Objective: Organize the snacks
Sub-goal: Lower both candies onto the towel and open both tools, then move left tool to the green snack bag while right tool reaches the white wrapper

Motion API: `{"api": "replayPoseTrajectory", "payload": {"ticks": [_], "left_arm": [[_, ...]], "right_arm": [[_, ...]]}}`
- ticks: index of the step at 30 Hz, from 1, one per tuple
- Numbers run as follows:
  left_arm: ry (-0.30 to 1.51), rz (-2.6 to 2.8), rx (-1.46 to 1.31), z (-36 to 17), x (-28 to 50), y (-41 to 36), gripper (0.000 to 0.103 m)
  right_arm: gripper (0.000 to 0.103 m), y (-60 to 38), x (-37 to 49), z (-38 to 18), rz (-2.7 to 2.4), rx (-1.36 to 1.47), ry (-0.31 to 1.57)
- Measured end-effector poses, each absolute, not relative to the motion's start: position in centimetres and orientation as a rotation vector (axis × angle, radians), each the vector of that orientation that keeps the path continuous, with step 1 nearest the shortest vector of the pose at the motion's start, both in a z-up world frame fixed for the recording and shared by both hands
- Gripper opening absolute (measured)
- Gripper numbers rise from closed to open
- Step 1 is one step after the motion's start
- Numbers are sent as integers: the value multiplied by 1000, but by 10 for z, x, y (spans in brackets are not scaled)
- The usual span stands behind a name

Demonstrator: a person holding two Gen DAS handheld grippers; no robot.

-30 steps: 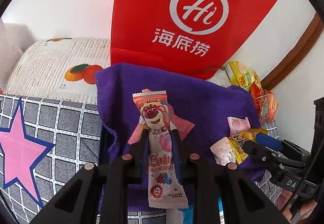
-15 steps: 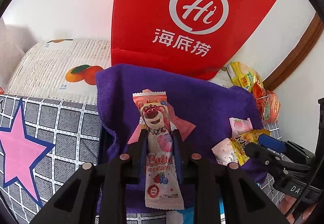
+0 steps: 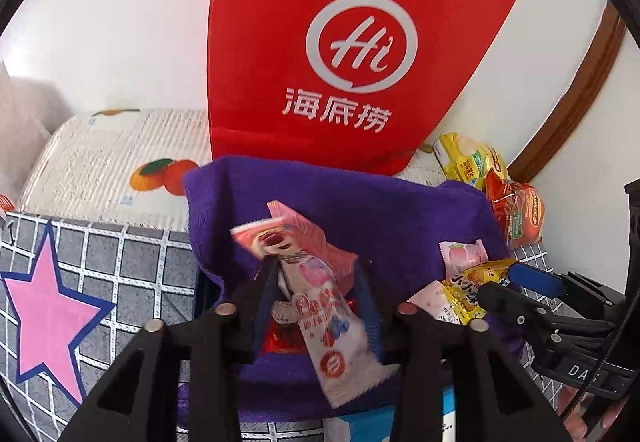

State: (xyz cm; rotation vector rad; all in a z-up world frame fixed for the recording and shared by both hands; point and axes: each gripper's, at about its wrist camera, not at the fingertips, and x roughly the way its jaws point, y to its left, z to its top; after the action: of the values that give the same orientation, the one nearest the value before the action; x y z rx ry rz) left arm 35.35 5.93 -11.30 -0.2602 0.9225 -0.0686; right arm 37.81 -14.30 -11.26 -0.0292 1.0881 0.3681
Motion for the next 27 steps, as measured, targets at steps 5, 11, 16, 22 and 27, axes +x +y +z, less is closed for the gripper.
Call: {"api": "replayPoseTrajectory", "payload": {"ticks": [5, 11, 16, 22, 27], "left_arm": [[890, -75, -248, -104, 350, 58, 48], [859, -83, -212, -96, 342, 53, 48], [847, -87, -228, -92, 337, 54, 48], [836, -100, -241, -84, 332, 54, 48], [831, -117, -220, -73, 326, 51, 48]], "right_arm": [[62, -143, 375, -106, 374, -36, 1072], [62, -147, 374, -99, 354, -18, 1046], [62, -151, 371, -88, 305, -23, 970], [61, -149, 365, -75, 311, -4, 944], [58, -142, 352, -57, 307, -46, 920]]}}
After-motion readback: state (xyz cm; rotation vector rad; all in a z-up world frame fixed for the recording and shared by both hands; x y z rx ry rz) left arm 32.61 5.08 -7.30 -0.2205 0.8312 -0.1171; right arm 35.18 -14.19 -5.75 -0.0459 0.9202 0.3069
